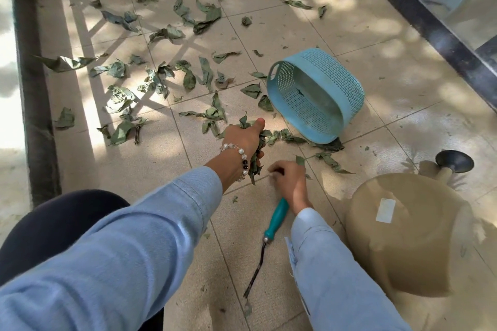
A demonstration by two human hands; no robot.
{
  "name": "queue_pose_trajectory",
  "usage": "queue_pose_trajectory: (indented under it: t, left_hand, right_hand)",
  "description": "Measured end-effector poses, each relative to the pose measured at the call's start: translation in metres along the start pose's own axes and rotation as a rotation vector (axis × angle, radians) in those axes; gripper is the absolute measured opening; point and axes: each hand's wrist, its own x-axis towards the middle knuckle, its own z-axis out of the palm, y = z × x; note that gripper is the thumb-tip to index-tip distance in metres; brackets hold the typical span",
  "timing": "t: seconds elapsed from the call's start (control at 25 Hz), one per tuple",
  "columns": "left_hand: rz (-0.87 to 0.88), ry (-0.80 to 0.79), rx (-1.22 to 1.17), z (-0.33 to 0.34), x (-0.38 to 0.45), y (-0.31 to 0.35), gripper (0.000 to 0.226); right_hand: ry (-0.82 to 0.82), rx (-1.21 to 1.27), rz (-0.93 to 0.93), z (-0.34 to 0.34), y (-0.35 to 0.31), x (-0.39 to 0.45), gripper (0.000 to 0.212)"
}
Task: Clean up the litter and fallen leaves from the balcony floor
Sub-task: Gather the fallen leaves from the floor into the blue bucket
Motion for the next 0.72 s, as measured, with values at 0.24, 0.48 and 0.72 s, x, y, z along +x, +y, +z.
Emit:
queue_pose_trajectory:
  t: [0.24,0.48,0.72]
  left_hand:
    - [0.009,-0.032,-0.01,0.002,-0.008,0.001,0.039]
    - [0.01,-0.038,0.004,-0.003,-0.004,-0.001,0.037]
    - [0.016,-0.041,0.038,0.003,-0.006,-0.002,0.036]
  right_hand:
    - [0.496,0.331,0.156,-0.026,0.013,0.009,0.028]
    - [-0.049,-0.626,-0.022,-0.002,0.059,0.004,0.05]
    - [0.19,-0.663,-0.177,-0.003,0.072,-0.029,0.028]
